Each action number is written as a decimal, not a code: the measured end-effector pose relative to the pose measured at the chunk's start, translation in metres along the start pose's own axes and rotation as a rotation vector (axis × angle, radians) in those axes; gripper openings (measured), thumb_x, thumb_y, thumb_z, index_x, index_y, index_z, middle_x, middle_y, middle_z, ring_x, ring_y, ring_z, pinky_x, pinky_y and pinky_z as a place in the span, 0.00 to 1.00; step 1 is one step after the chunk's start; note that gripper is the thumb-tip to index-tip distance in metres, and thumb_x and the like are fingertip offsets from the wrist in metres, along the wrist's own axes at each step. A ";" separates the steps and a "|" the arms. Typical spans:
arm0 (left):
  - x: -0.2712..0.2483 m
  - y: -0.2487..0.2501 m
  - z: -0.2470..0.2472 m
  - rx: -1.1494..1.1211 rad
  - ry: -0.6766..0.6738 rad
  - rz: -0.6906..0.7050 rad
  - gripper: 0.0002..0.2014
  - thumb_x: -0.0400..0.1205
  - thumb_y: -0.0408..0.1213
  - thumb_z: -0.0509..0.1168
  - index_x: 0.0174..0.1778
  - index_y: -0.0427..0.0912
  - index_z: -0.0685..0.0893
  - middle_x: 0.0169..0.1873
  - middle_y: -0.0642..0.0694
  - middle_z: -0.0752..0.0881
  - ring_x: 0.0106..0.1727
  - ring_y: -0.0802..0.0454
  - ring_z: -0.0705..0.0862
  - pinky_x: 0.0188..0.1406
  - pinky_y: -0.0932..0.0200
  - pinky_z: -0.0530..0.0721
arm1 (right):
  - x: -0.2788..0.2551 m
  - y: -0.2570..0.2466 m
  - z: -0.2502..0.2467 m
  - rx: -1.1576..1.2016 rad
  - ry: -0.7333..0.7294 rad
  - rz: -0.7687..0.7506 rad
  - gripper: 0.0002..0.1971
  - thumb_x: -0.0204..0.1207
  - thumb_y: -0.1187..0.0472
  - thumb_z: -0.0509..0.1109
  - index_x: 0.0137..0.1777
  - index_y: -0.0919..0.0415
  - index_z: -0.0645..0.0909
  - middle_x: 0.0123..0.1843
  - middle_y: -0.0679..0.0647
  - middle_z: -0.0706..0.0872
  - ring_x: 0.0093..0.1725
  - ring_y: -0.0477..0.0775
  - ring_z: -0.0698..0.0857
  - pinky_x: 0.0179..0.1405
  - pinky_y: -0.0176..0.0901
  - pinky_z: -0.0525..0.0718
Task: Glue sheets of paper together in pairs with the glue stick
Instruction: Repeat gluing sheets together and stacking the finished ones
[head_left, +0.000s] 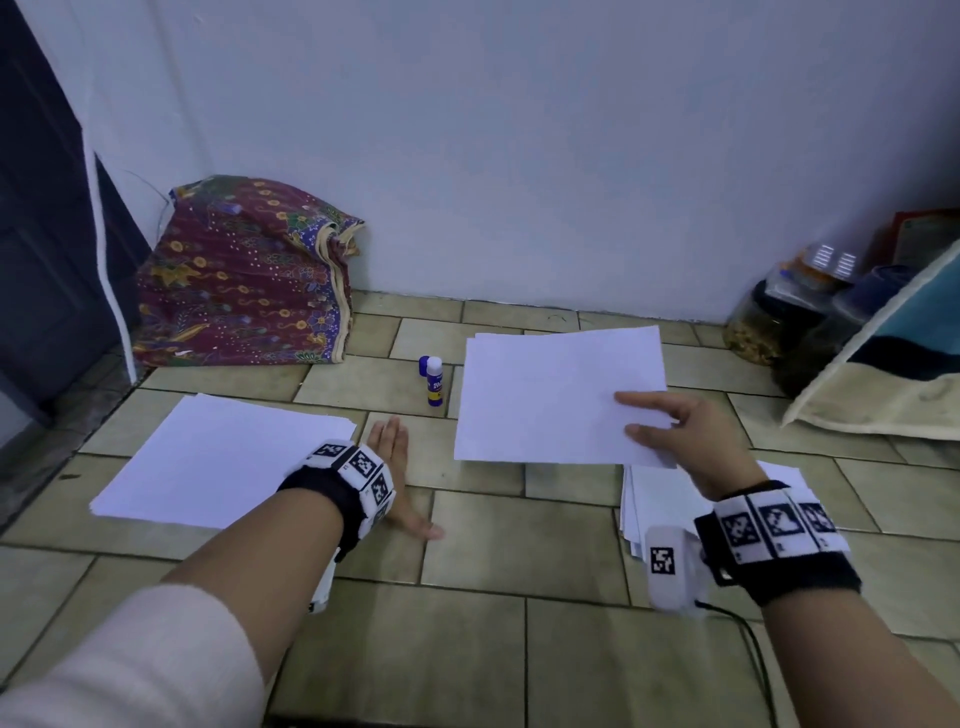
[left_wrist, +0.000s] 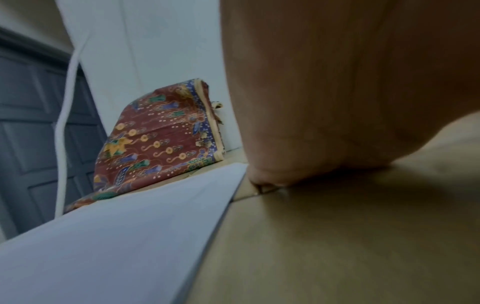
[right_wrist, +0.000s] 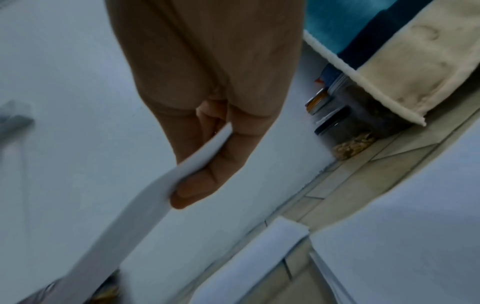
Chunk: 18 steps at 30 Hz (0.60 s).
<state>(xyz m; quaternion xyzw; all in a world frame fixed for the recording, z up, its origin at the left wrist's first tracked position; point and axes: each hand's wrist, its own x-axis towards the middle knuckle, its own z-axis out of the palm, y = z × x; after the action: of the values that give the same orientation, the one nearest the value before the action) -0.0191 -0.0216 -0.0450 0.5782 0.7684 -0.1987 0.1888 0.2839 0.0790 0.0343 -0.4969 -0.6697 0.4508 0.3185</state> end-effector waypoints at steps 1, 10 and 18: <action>0.002 0.000 0.002 -0.006 0.003 -0.006 0.73 0.62 0.77 0.65 0.80 0.31 0.28 0.81 0.36 0.28 0.81 0.37 0.28 0.82 0.40 0.37 | 0.007 -0.001 -0.003 0.018 0.015 0.000 0.20 0.70 0.74 0.75 0.50 0.45 0.87 0.54 0.52 0.88 0.45 0.47 0.85 0.54 0.40 0.81; -0.007 -0.001 0.007 -0.055 0.070 0.025 0.71 0.64 0.75 0.67 0.81 0.33 0.29 0.81 0.38 0.30 0.82 0.39 0.29 0.80 0.43 0.33 | 0.099 0.003 0.006 -0.210 -0.015 0.127 0.16 0.74 0.70 0.73 0.53 0.47 0.86 0.55 0.63 0.87 0.40 0.52 0.80 0.40 0.32 0.83; -0.006 -0.003 0.004 -0.035 0.036 0.022 0.72 0.63 0.75 0.67 0.80 0.35 0.26 0.80 0.39 0.27 0.81 0.41 0.27 0.80 0.44 0.33 | 0.128 0.005 0.020 -0.328 -0.014 0.212 0.18 0.76 0.68 0.72 0.64 0.53 0.84 0.59 0.55 0.83 0.49 0.50 0.79 0.47 0.35 0.73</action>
<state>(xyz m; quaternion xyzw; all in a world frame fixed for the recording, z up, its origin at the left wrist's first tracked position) -0.0206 -0.0297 -0.0448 0.5867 0.7686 -0.1728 0.1874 0.2292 0.1952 0.0192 -0.6064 -0.6804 0.3703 0.1795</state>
